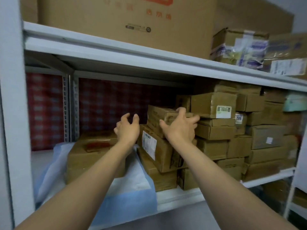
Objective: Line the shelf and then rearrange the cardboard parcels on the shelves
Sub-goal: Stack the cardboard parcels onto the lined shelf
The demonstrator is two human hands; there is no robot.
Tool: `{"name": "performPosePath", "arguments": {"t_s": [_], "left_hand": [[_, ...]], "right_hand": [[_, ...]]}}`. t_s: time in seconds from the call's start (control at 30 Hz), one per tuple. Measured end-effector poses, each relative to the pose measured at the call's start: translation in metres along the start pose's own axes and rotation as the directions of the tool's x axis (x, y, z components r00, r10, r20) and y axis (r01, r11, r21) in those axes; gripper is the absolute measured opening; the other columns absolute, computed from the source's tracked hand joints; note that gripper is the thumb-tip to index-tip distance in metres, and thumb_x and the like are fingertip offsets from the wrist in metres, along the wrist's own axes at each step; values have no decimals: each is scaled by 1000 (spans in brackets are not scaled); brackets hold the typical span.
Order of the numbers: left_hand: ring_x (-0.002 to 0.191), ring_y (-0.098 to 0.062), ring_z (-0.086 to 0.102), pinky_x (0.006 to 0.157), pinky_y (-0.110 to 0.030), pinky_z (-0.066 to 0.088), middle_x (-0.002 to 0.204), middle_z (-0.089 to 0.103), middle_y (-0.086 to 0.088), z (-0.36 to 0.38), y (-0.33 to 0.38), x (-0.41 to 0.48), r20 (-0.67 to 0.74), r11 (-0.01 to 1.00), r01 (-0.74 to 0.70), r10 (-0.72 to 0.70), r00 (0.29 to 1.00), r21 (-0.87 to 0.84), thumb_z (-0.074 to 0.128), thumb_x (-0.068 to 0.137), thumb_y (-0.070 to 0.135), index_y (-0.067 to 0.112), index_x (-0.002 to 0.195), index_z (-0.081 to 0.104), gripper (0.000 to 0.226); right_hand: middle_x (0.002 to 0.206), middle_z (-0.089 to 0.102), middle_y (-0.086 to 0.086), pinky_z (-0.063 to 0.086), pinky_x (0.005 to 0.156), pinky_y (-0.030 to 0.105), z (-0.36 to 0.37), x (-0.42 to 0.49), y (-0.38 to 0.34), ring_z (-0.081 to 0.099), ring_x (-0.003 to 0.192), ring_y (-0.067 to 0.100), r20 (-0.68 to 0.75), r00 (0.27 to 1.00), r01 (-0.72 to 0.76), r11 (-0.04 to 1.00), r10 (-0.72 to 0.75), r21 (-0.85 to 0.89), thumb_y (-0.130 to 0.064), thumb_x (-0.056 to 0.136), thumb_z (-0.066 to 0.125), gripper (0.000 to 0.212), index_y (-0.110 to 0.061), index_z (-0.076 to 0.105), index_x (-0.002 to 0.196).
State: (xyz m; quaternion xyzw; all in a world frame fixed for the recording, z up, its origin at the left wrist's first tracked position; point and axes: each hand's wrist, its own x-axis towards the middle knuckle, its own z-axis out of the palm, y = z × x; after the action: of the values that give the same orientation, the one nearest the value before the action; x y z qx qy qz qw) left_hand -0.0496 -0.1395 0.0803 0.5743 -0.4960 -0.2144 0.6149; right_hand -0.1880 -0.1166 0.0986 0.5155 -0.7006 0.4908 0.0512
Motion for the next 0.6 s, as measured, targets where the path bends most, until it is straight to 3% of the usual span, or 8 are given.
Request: {"name": "performPosePath", "arguments": {"t_s": [0.13, 0.23, 0.3, 0.37, 0.43, 0.5, 0.6], "left_hand": [[141, -28, 33, 116, -51, 28, 152, 40, -5, 18, 4, 18, 108, 969, 111, -89, 990, -220, 31, 96, 63, 29, 149, 33, 64], [134, -23, 41, 112, -42, 32, 146, 45, 1, 17, 8, 23, 77, 886, 159, -139, 987, -436, 27, 96, 64, 29, 150, 32, 65], [124, -20, 51, 96, -33, 44, 137, 53, 2, 10, 10, 24, 59, 775, 170, -169, 984, -608, 28, 99, 60, 27, 147, 37, 60], [112, -19, 59, 80, -30, 50, 128, 60, -1, 0, 8, 26, 65, 699, 179, -186, 980, -692, 31, 98, 62, 26, 143, 45, 60], [108, -18, 62, 85, -33, 52, 122, 64, -2, -7, 7, 25, 40, 680, 142, -163, 986, -720, 36, 98, 60, 25, 136, 52, 54], [111, -20, 62, 97, -40, 51, 122, 65, -3, -13, 3, 24, -49, 724, 57, -124, 991, -687, 45, 97, 52, 24, 129, 55, 43], [114, -24, 61, 103, -47, 48, 124, 63, -4, -25, -5, 20, -192, 779, -51, -90, 977, -625, 57, 93, 37, 24, 131, 53, 41]], "right_hand": [[132, 24, 10, 56, 77, 38, -8, 11, 7, 54, 103, 30, 94, 990, 95, 990, -105, 102, -49, 71, 75, 64, -34, 33, 117], [135, 20, 4, 51, 83, 29, -15, 20, 17, 48, 112, 23, 73, 941, 303, 920, -330, 248, -43, 66, 79, 68, -32, 34, 117], [140, 18, -2, 47, 93, 28, -17, 26, 22, 43, 120, 19, 84, 879, 415, 840, -469, 348, -37, 66, 80, 69, -32, 36, 119], [144, 16, -8, 48, 99, 38, -15, 29, 24, 41, 125, 20, 120, 826, 459, 781, -551, 424, -33, 66, 80, 69, -34, 35, 118], [149, 13, -13, 51, 96, 44, -11, 31, 24, 40, 128, 22, 147, 784, 482, 741, -603, 468, -29, 66, 80, 71, -37, 33, 118], [154, 11, -15, 51, 96, 44, -3, 33, 22, 39, 130, 20, 159, 761, 483, 712, -630, 509, -24, 68, 79, 75, -37, 31, 124], [151, 29, -6, 51, 97, 39, 12, 32, 14, 44, 126, 12, 197, 774, 401, 707, -601, 583, -16, 75, 77, 83, -39, 24, 135]]}}
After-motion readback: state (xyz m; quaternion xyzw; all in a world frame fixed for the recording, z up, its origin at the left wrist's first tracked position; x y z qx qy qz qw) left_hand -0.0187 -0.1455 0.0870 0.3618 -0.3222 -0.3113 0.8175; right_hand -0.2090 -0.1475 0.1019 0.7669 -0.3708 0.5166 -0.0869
